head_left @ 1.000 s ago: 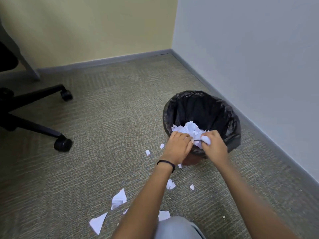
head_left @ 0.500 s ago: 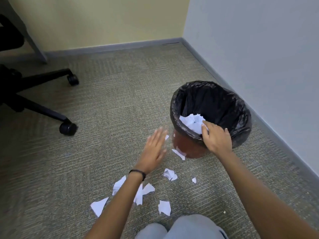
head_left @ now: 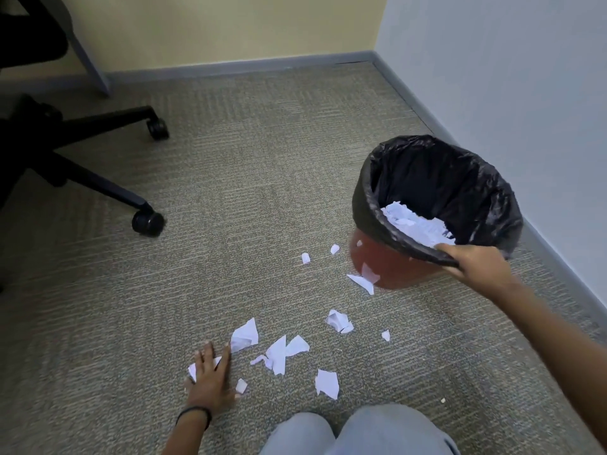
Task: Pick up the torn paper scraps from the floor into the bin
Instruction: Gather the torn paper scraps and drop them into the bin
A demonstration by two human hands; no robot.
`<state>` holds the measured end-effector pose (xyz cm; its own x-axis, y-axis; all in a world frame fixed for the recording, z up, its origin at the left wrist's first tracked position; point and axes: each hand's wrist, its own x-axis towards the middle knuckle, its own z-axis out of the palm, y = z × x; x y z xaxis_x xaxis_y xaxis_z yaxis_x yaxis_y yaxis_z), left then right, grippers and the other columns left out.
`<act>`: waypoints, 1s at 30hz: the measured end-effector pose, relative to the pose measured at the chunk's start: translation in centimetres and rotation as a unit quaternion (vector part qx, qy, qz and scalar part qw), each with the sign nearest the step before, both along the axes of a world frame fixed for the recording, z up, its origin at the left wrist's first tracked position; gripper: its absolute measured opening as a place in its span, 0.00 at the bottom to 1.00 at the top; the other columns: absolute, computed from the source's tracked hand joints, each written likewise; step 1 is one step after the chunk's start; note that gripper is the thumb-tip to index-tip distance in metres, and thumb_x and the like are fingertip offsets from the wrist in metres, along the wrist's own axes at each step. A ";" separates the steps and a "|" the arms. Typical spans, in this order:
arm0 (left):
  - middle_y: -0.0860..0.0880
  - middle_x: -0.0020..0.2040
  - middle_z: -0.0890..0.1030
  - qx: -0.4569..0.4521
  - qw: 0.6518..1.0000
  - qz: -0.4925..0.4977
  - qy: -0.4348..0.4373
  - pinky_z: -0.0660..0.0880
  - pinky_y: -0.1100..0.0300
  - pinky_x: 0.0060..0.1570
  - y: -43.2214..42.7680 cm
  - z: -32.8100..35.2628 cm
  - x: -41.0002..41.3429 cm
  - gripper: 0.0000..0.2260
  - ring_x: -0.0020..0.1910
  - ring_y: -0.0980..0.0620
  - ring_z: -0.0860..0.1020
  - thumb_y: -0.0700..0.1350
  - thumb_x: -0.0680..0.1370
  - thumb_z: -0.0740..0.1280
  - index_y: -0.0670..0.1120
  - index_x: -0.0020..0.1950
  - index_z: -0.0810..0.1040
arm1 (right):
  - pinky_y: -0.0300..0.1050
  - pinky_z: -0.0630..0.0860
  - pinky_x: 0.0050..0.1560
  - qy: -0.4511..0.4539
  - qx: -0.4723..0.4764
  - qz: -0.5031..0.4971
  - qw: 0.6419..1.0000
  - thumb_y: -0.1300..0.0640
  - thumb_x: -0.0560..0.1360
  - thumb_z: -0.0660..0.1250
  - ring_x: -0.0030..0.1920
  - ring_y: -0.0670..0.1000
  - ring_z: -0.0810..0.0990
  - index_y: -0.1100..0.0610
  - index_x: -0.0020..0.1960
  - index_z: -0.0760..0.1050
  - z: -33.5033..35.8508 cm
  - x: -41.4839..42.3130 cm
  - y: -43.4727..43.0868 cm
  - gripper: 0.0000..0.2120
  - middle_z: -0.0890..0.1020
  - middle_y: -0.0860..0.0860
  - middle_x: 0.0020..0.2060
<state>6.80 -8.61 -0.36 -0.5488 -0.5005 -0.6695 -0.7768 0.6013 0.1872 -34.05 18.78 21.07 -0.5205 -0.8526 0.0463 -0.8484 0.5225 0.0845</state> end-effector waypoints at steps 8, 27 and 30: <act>0.44 0.78 0.39 -0.026 0.997 0.028 0.070 0.58 0.41 0.71 -0.5 -0.3 0.7 0.46 0.77 0.42 0.43 0.55 0.71 0.71 0.50 0.78 0.44 | 0.68 0.55 0.69 0.016 -0.059 -0.091 0.994 0.66 0.64 0.75 0.58 0.59 0.76 0.58 0.61 0.74 -0.7 -0.2 1.5 0.27 0.78 0.58 0.58; 0.47 0.51 0.61 -0.047 0.934 0.282 0.215 0.66 0.52 0.53 -0.8 -2.3 1.8 0.34 0.49 0.50 0.60 0.43 0.55 0.82 0.42 0.57 0.72 | 0.54 0.62 0.71 -0.246 0.097 -0.166 0.950 0.68 0.70 0.62 0.74 0.62 0.56 0.53 0.69 0.68 -20.3 7.9 -8.2 0.29 0.56 0.62 0.74; 0.46 0.51 0.62 -0.053 0.933 0.283 0.215 0.66 0.53 0.51 -0.9 -2.6 1.8 0.34 0.49 0.50 0.61 0.45 0.55 0.82 0.43 0.57 0.72 | 0.53 0.59 0.73 -0.244 0.171 -0.161 0.941 0.65 0.72 0.60 0.75 0.61 0.53 0.54 0.75 0.57 -21.7 6.4 -8.7 0.33 0.52 0.61 0.75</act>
<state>8.60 -9.48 -2.97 -0.3826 -0.8430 -0.3782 -0.8426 0.1504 0.5171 -27.69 10.09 -0.64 -0.6423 -0.5693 -0.5132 -0.6329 0.7716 -0.0638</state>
